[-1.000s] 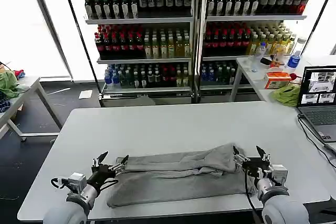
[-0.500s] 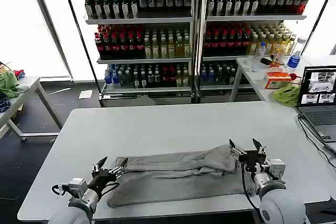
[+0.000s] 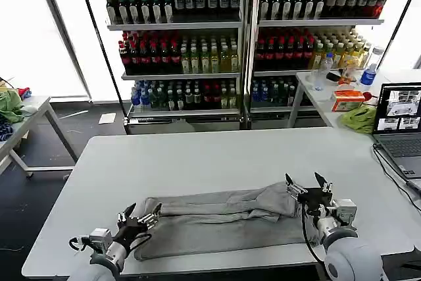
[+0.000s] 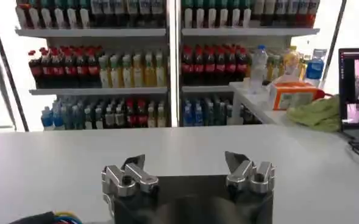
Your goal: Fold and organize the clothes.
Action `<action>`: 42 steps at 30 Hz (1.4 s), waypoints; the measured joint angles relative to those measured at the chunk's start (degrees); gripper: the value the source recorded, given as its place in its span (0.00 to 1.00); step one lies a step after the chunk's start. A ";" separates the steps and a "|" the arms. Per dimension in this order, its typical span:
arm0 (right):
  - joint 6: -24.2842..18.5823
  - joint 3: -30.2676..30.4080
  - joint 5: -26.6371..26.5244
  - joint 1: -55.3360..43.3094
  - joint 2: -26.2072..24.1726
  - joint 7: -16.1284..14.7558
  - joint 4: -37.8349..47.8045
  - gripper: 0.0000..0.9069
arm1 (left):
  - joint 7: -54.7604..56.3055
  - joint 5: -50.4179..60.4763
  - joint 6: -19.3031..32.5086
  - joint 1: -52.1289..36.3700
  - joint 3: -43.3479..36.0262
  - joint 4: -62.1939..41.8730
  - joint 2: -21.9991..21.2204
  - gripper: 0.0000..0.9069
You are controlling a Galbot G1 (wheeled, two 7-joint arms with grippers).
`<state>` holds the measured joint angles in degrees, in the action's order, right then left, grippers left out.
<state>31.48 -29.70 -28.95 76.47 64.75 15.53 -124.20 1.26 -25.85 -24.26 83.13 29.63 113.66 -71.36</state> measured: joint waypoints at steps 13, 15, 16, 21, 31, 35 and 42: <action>-0.02 -0.20 -0.46 -0.37 -0.41 0.14 -0.29 1.00 | -0.65 0.49 0.68 0.83 0.17 -0.95 -1.02 1.00; -0.02 -0.22 -0.61 -0.52 -0.54 0.14 -0.29 1.00 | -0.75 0.69 0.74 0.64 0.20 -1.28 -1.19 0.91; -0.02 -0.27 -0.68 -0.59 -0.58 0.14 -0.29 1.00 | -0.78 0.79 0.79 0.58 0.21 -1.46 -1.22 0.69; -0.03 -0.65 -1.15 -1.11 -0.71 0.21 0.14 1.00 | -1.14 1.33 1.03 0.85 -0.11 -2.06 -1.46 0.00; -0.07 -0.74 -1.46 -1.81 -0.74 0.20 0.92 1.00 | -2.35 2.64 1.42 1.51 -0.68 -2.50 -1.61 0.00; -0.15 -0.63 -1.46 -1.95 -0.66 0.22 1.12 1.00 | -2.70 2.79 1.73 1.54 -0.68 -2.59 -1.52 0.00; -0.19 -1.18 -1.85 -2.61 -0.90 0.33 1.16 1.00 | -3.54 2.67 2.11 1.68 -0.04 -2.81 -1.15 0.00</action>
<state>31.29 -30.88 -30.80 73.87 63.85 15.86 -123.03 -2.28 -23.19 -22.16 84.81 29.58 110.85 -72.51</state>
